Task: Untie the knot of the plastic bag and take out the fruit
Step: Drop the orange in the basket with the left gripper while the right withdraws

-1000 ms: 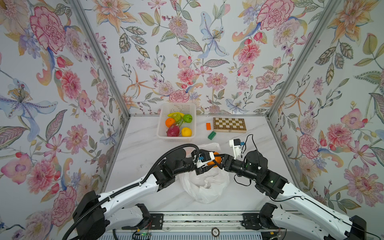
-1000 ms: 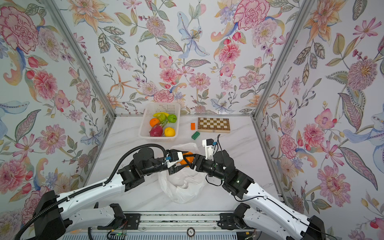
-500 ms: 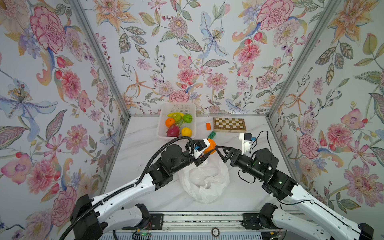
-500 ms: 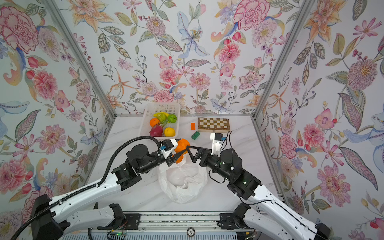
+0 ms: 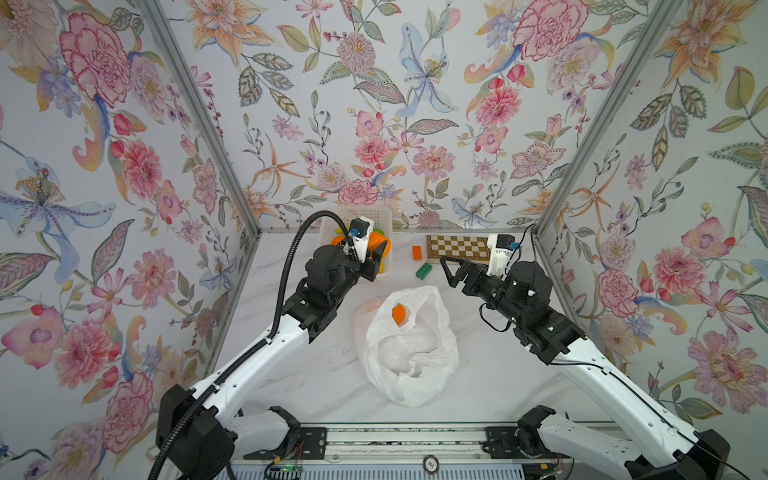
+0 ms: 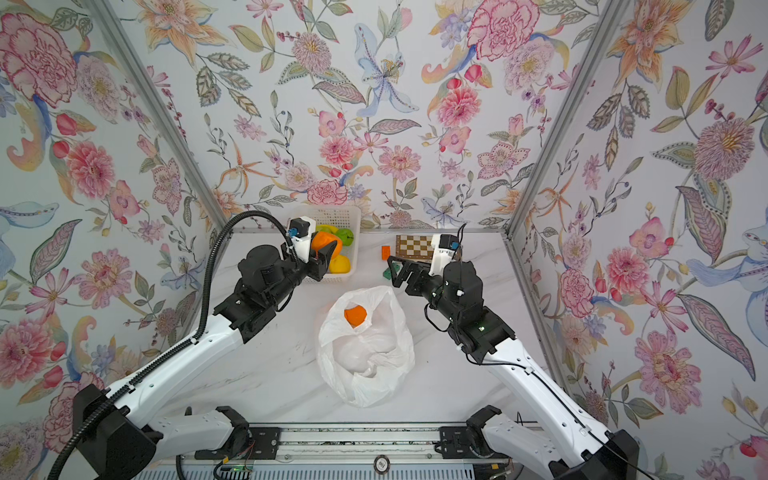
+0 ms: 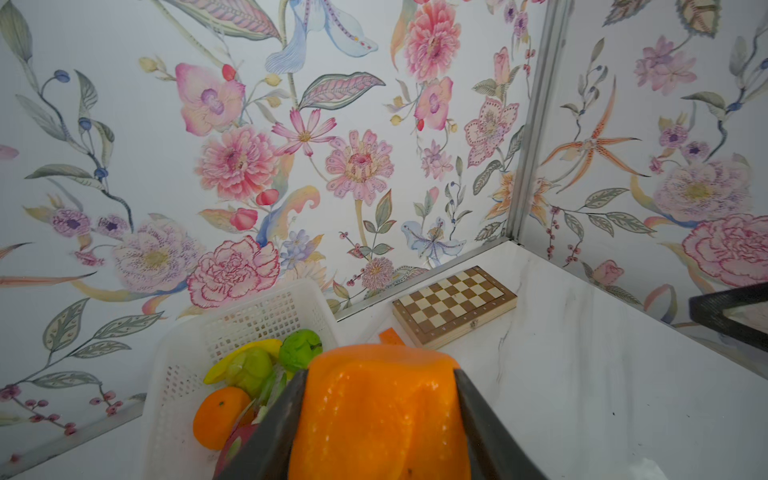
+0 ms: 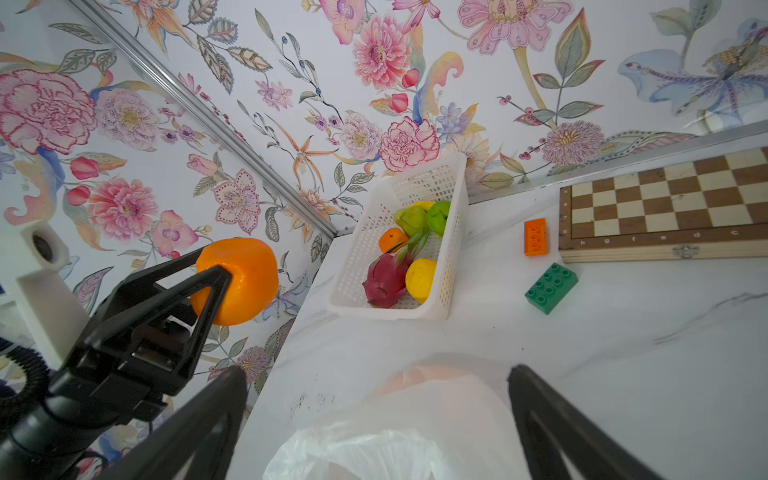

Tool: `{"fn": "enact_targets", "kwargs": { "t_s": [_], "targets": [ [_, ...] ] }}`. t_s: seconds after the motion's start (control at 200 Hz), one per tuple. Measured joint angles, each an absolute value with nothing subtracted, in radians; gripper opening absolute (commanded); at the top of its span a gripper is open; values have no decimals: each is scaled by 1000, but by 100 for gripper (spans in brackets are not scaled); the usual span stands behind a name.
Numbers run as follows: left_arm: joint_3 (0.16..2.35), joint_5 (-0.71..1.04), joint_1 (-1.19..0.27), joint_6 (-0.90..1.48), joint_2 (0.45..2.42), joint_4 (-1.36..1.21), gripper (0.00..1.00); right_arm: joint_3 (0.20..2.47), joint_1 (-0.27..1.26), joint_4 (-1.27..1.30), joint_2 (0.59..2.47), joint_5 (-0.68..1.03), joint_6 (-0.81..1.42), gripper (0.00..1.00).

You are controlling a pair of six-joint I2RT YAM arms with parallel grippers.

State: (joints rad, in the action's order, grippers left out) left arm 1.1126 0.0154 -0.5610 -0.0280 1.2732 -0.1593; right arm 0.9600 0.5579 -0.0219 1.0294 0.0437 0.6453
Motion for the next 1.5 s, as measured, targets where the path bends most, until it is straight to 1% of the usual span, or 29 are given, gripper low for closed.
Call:
{"fn": "enact_targets", "kwargs": {
  "t_s": [0.17,0.345,0.51,0.69,0.896,1.086,1.331,1.501],
  "targets": [
    [1246,-5,-482,72,1377,-60,26,992,558,-69,1053,36,604,99],
    [1383,-9,-426,139,1533,26,25,1108,558,-140,1118,47,529,99],
    [1489,-7,-393,174,1724,68,25,1225,562,-227,1214,114,439,99],
    [1585,-4,-358,197,1911,103,23,1258,575,-287,1276,184,372,99],
    [1737,0,-340,254,2086,120,22,1309,577,-367,1347,241,308,99],
    [1933,-1,-340,277,2243,154,22,1395,582,-448,1415,258,257,99],
    [2159,0,-327,278,2418,255,24,1401,583,-500,1420,243,231,99],
    [2240,6,-310,279,2483,308,26,1401,583,-516,1420,224,220,99]
  ]
}}
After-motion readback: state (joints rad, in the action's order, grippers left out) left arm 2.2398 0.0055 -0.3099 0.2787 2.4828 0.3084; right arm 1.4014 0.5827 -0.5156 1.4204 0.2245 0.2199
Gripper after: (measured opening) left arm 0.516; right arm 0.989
